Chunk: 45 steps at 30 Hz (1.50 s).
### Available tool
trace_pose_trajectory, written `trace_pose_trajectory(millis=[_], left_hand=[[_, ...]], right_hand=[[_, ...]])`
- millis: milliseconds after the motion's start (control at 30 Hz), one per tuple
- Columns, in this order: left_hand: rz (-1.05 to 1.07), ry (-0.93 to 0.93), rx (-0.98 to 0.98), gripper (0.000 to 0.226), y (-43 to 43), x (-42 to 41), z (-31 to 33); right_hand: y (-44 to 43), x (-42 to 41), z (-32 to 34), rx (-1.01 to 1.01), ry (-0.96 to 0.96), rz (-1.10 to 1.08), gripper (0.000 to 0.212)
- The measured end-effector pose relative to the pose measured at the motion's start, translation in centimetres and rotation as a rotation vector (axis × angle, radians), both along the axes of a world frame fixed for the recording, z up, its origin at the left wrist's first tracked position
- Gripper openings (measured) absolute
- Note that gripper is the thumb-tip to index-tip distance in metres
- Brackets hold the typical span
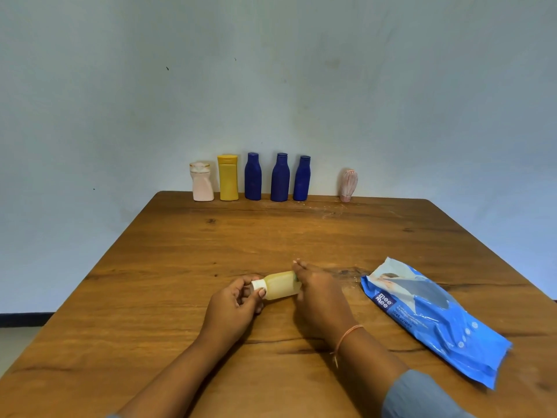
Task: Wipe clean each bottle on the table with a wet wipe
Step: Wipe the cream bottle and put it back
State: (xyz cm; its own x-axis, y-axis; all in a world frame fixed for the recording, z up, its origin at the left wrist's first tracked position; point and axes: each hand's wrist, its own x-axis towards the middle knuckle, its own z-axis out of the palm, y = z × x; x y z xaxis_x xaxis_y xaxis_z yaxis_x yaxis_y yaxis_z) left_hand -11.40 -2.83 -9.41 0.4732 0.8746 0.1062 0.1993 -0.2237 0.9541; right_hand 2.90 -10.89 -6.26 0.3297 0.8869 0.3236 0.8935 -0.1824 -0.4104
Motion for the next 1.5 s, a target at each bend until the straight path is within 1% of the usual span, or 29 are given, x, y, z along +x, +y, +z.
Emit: trace_pose_trajectory(millis=[100, 200, 300, 367, 500, 567, 700, 800, 867, 967, 1033, 1133, 1167, 1200, 1300, 1400, 1500], left_hand=[[0.008, 0.017, 0.021, 0.017, 0.0, -0.1, -0.1], [0.017, 0.066, 0.067, 0.022, 0.1, -0.3, -0.1], [0.007, 0.038, 0.004, 0.018, 0.0, -0.3, -0.2], [0.015, 0.02, -0.042, 0.014, 0.1, -0.1, -0.1], [0.023, 0.011, -0.071, 0.012, 0.0, 0.0, 0.1], [0.022, 0.024, -0.065, 0.013, 0.1, 0.1, 0.0], [0.026, 0.027, -0.065, 0.012, 0.0, 0.2, 0.1], [0.029, 0.028, -0.062, 0.009, 0.0, 0.2, 0.3], [0.025, 0.031, -0.038, 0.007, 0.1, 0.2, 0.1], [0.024, 0.083, 0.018, 0.017, 0.2, 0.0, 0.1], [0.023, 0.07, -0.023, 0.014, 0.3, 0.0, 0.1], [0.025, 0.032, -0.057, 0.008, 0.2, 0.1, 0.2], [0.026, 0.029, -0.063, 0.006, 0.2, 0.2, 0.2], [0.027, 0.028, -0.071, 0.003, 0.2, 0.3, 0.3], [0.037, 0.018, -0.073, 0.004, 0.1, 0.2, 0.5], [0.025, 0.011, -0.01, 0.019, 0.0, 0.0, 0.5], [-0.004, 0.002, 0.034, 0.029, -0.1, -0.1, 0.5]], right_hand=[[1.0, -2.6, -1.1, 0.036, -0.074, 0.125, 0.055], [1.5, -4.1, -2.0, 0.006, -0.139, 0.253, 0.05], [1.0, -2.6, -1.4, -0.021, -0.247, 0.244, 0.057], [0.2, -0.9, -0.9, -0.014, -0.184, 0.168, 0.06], [-0.5, 2.1, -1.3, -0.042, -0.018, -0.032, 0.052], [-0.4, 1.7, -1.6, -0.021, 0.052, -0.084, 0.051], [0.2, 0.0, -2.2, 0.073, 0.124, -0.139, 0.051], [0.8, -1.2, -1.8, 0.123, 0.111, -0.072, 0.05], [1.0, -3.0, -1.4, 0.138, 0.12, 0.045, 0.052], [1.1, -4.8, -1.4, 0.098, 0.138, 0.183, 0.053], [1.0, -4.0, -1.8, 0.06, 0.032, 0.227, 0.053], [0.7, -1.6, -2.3, -0.021, -0.187, 0.177, 0.062], [0.5, -1.1, -2.0, -0.071, -0.187, 0.167, 0.064], [0.4, -0.7, -1.6, -0.062, -0.183, 0.159, 0.064], [0.5, 0.4, -1.5, -0.125, -0.128, 0.09, 0.062], [0.7, 0.9, -2.2, -0.158, -0.031, 0.009, 0.061], [0.9, 0.7, -2.3, -0.112, 0.133, -0.065, 0.053]])
